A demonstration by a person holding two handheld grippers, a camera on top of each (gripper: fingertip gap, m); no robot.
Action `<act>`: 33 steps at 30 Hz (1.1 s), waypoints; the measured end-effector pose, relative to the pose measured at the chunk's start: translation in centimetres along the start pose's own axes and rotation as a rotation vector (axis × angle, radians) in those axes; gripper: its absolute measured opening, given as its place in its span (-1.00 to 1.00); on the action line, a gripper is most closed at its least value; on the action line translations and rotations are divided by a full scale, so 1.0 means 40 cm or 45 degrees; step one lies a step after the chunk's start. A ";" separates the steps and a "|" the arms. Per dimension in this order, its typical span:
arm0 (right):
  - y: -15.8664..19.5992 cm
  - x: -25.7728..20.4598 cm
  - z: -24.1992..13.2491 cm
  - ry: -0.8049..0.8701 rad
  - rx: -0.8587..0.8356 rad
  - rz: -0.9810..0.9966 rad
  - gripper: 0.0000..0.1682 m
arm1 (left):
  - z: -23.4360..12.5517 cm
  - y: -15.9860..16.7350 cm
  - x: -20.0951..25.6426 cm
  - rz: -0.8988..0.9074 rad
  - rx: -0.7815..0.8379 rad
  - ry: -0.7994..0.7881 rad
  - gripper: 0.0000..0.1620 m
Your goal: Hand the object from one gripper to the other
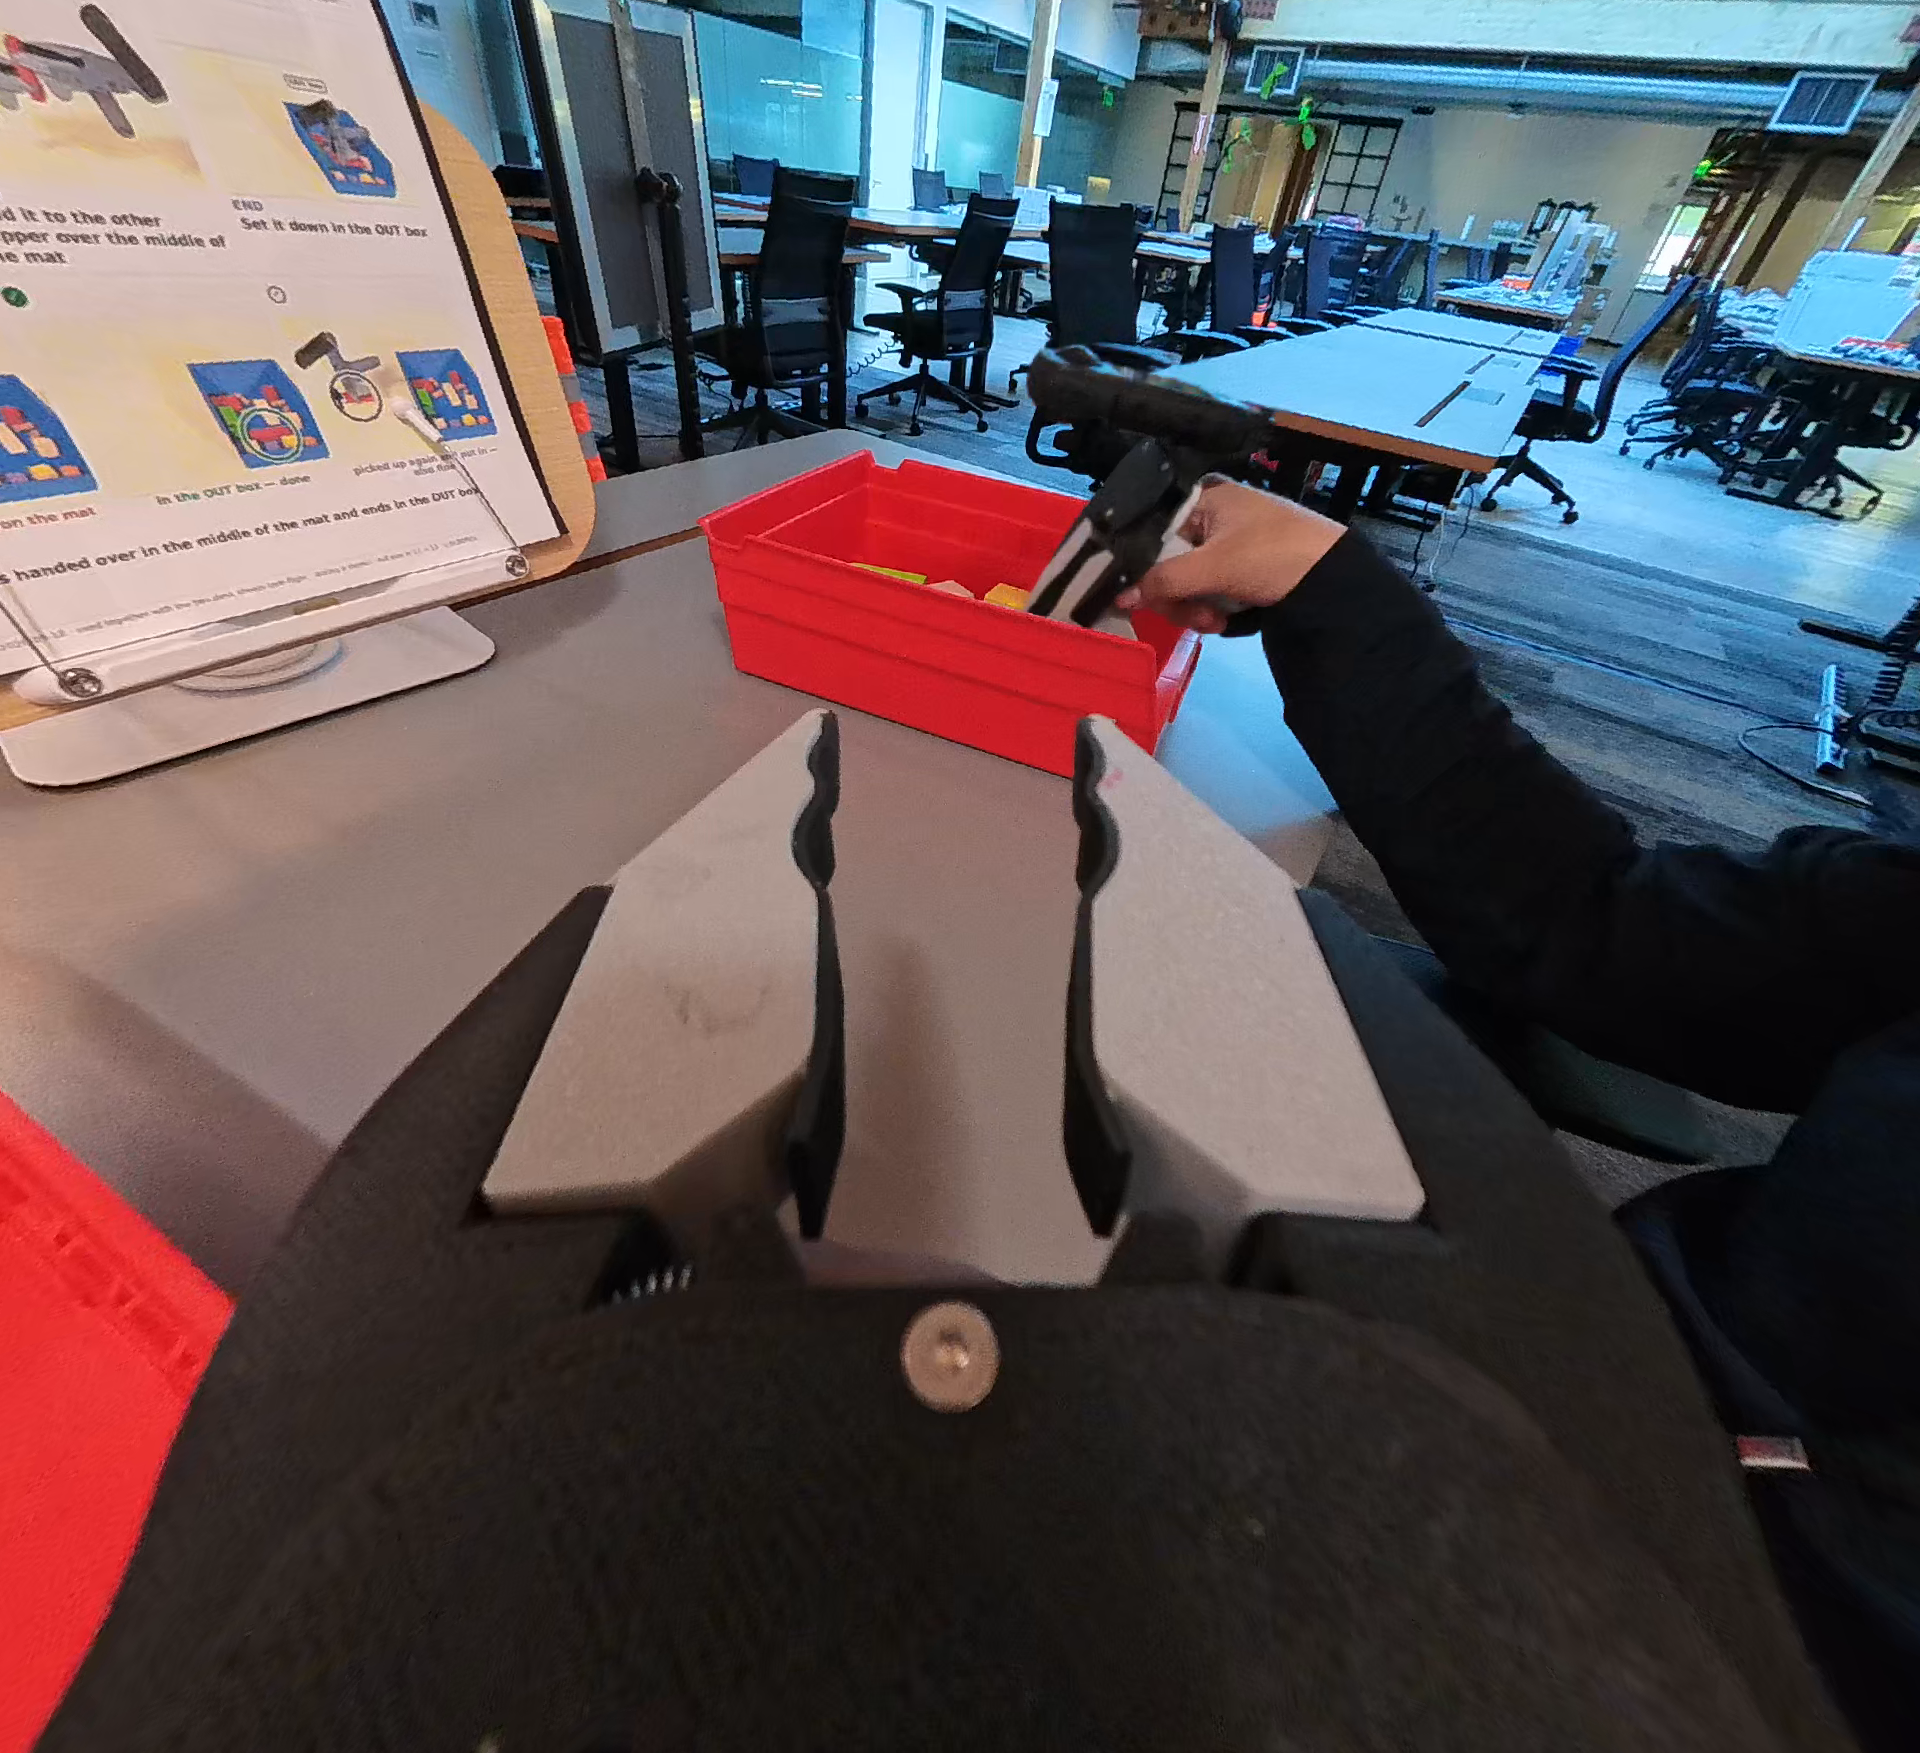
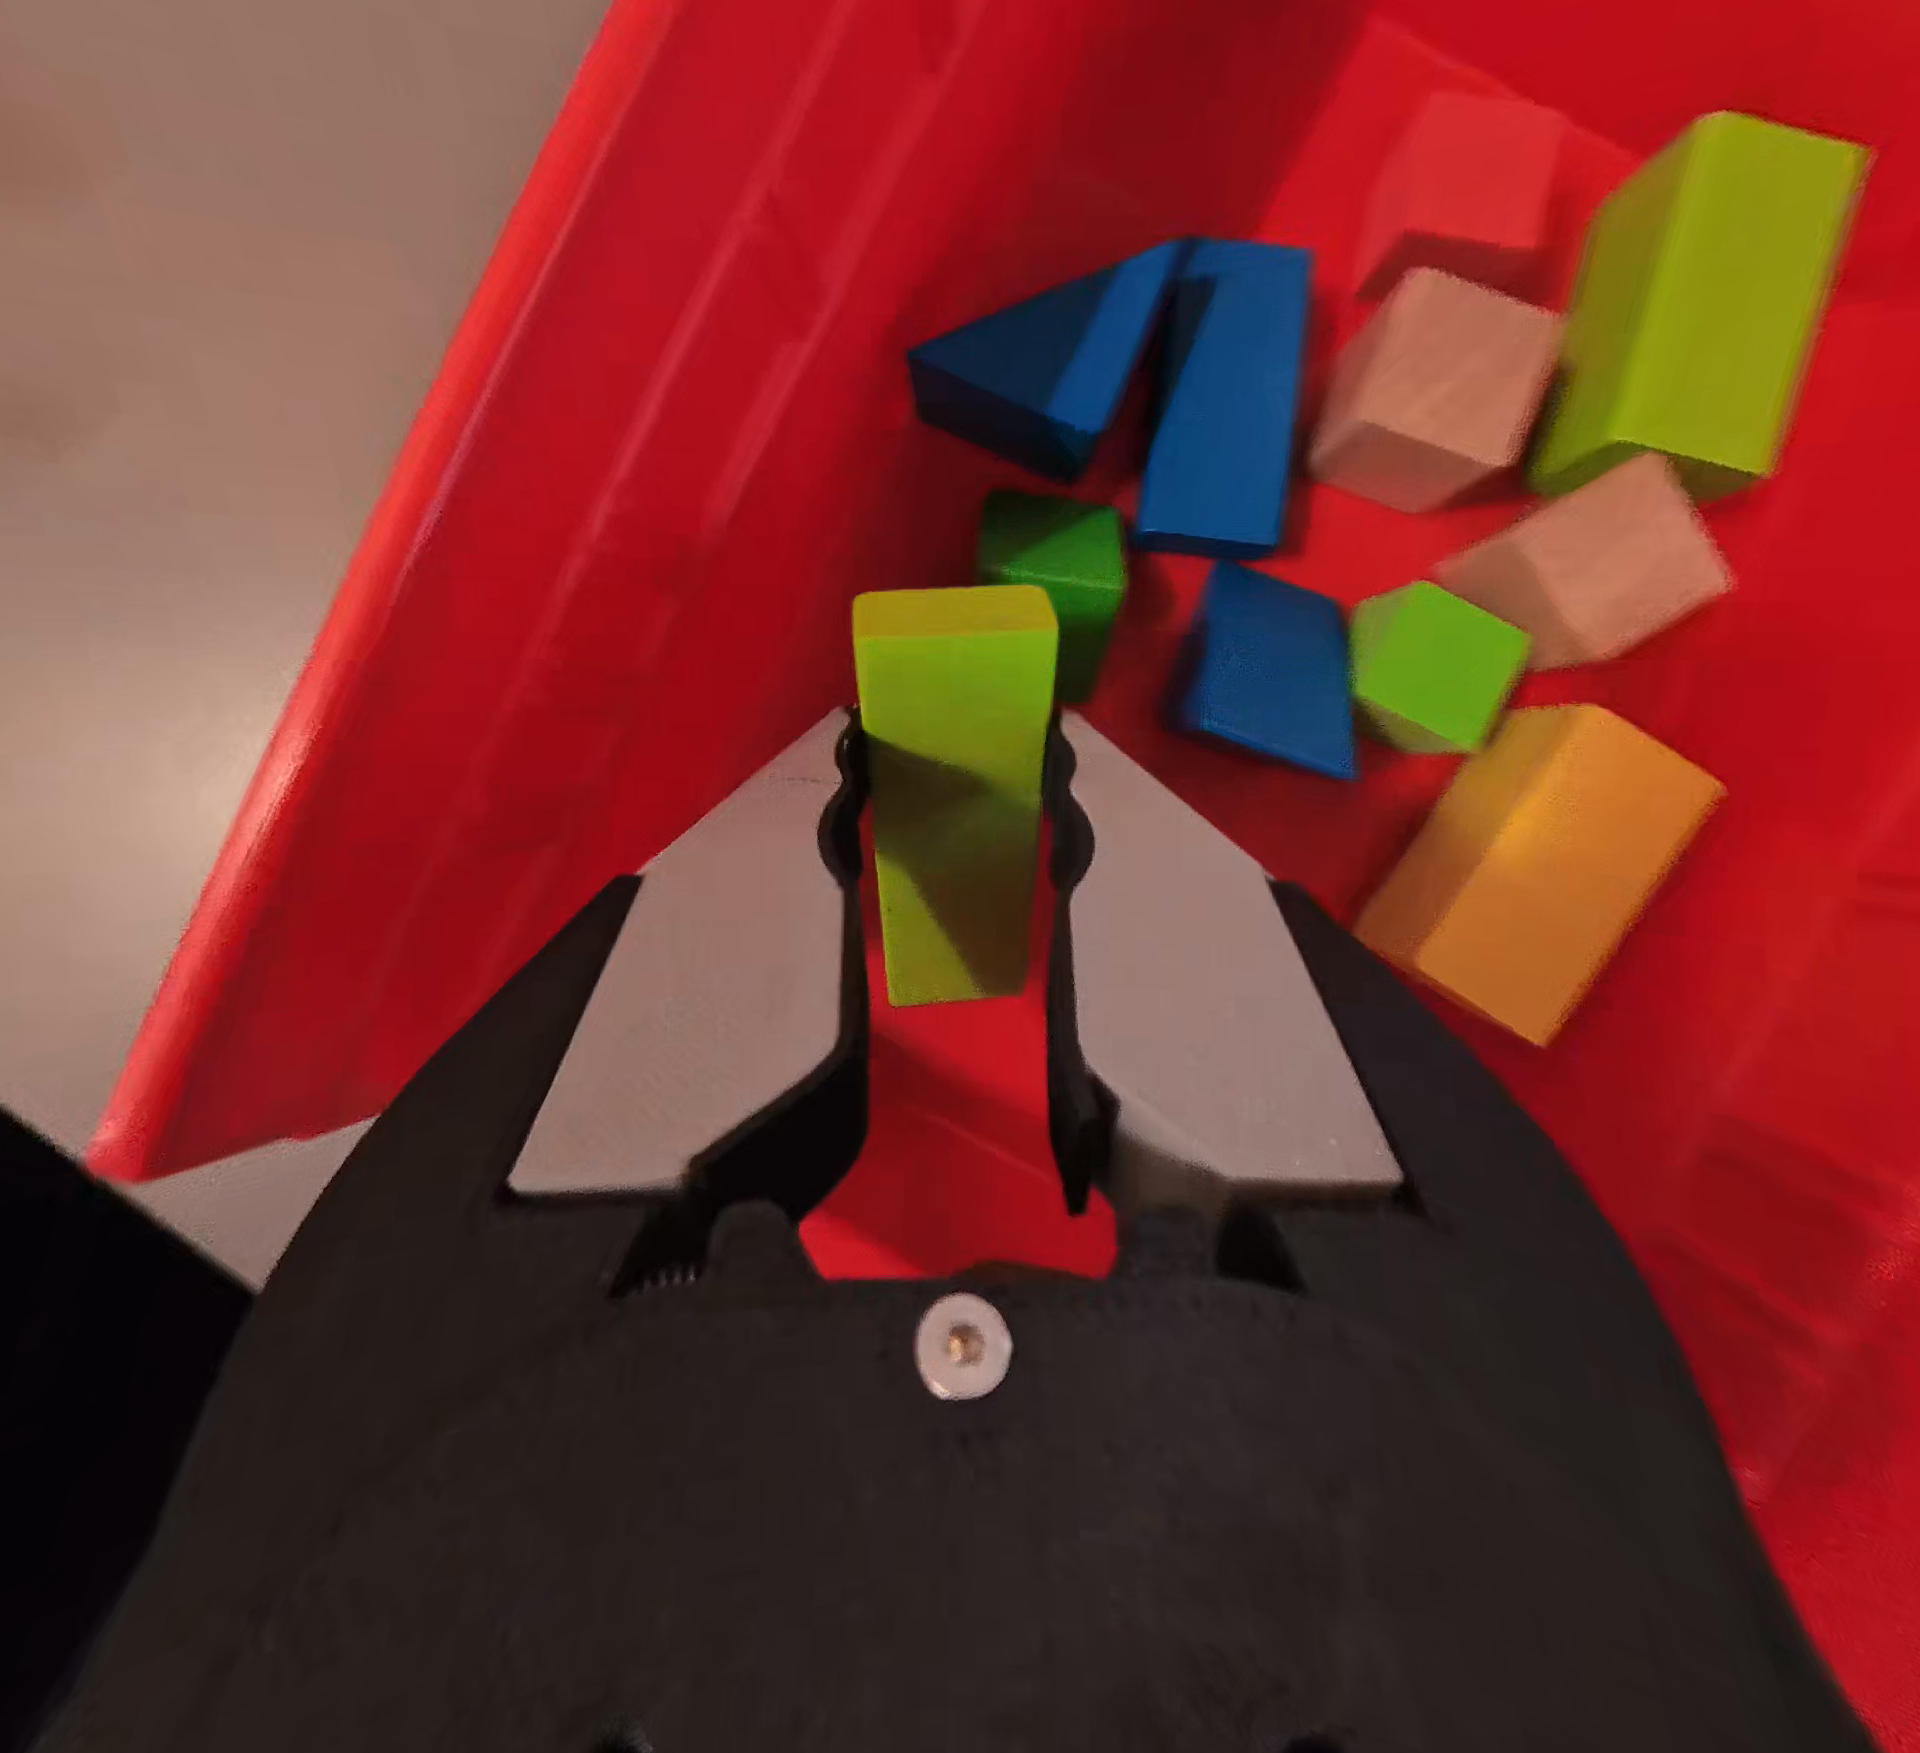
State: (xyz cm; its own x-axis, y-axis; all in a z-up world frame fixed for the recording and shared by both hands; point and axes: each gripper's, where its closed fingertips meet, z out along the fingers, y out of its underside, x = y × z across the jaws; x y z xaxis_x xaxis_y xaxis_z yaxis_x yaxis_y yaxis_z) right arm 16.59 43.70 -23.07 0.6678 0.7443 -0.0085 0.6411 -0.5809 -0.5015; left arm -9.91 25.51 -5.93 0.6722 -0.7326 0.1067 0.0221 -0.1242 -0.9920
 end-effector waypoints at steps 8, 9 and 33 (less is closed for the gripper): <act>0.052 -0.048 0.034 -0.062 -0.172 -0.116 -0.63 | -0.004 0.003 -0.007 -0.028 0.000 0.004 -0.47; 0.063 -0.043 0.041 -0.048 -0.206 -0.122 -0.63 | -0.004 0.004 -0.007 -0.018 -0.006 -0.001 -0.47; -0.208 -0.088 -0.283 0.036 0.742 -0.042 -0.67 | -0.275 0.093 -0.528 -0.201 -0.375 -0.806 -0.33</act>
State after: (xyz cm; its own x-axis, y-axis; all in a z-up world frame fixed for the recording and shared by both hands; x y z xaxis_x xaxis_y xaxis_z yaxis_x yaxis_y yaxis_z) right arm 13.20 42.17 -9.07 0.6659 0.7453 0.0343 0.3535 -0.2747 -0.8942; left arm -32.16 33.17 -11.16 0.9799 -0.1731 0.0990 0.0134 -0.4378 -0.8990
